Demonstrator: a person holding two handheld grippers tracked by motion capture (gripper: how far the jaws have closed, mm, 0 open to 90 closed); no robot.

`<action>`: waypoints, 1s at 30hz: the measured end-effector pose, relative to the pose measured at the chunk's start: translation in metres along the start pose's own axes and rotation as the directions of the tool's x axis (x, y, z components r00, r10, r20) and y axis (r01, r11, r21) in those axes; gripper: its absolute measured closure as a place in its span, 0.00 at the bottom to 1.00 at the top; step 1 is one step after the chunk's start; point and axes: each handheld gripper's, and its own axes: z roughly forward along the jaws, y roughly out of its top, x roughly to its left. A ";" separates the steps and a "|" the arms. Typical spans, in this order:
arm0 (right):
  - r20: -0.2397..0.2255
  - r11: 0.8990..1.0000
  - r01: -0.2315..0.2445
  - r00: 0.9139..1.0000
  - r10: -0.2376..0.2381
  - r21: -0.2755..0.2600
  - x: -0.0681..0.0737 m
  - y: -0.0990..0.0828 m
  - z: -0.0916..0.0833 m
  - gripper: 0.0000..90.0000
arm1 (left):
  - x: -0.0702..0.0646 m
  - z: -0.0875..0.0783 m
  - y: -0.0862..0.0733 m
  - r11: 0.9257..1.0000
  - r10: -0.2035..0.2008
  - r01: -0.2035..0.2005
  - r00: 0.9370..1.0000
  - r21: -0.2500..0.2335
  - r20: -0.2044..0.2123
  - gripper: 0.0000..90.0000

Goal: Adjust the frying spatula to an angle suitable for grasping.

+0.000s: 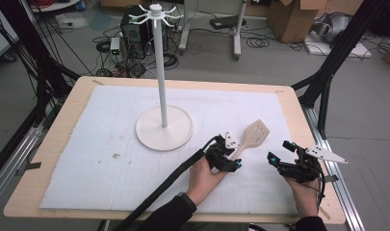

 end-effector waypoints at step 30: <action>-0.004 1.000 -0.005 1.000 0.005 -0.016 -0.001 0.000 -0.002 0.12 | 0.003 0.013 0.006 0.990 -0.014 0.014 1.000 0.137 -0.003 0.85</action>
